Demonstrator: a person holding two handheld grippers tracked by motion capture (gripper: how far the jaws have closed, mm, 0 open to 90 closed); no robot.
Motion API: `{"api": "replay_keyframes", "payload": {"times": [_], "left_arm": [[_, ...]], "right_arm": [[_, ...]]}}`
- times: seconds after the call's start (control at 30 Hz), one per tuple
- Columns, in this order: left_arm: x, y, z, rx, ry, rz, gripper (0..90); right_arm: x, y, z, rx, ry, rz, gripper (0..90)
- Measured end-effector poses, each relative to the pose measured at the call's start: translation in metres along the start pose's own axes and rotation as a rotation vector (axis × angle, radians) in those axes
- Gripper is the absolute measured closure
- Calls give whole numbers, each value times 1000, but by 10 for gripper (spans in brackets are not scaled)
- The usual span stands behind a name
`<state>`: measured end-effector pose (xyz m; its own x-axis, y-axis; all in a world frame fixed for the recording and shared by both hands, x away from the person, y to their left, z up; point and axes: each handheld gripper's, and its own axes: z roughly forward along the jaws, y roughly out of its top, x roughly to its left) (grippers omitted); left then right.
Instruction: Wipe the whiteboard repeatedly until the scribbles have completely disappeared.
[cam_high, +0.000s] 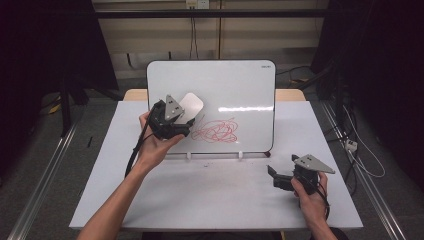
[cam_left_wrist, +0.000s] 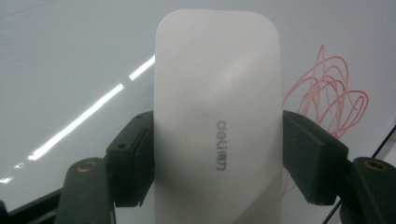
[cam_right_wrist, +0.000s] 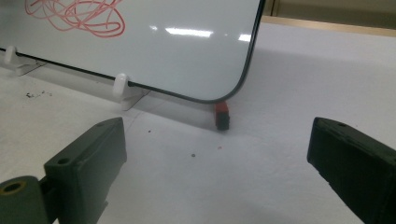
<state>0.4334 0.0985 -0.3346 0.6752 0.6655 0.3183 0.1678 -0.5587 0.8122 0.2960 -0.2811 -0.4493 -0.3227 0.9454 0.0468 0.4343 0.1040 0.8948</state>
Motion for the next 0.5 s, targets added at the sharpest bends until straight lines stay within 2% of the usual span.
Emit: {"api": "replay_keyframes", "payload": {"times": [0.13, 0.27, 0.4, 0.5], "left_arm": [[-2, -1, 4, 7, 11, 5, 312], [-5, -3, 9, 19, 32, 41, 312], [-7, -5, 15, 21, 46, 58, 312], [-9, -9, 19, 42, 56, 82, 311]], "right_arm": [[1, 1, 0, -1, -1, -4, 47], [2, 1, 0, -2, 3, -7, 47], [1, 1, 0, -1, 3, -5, 47], [1, 1, 0, -2, 3, -9, 47]]}}
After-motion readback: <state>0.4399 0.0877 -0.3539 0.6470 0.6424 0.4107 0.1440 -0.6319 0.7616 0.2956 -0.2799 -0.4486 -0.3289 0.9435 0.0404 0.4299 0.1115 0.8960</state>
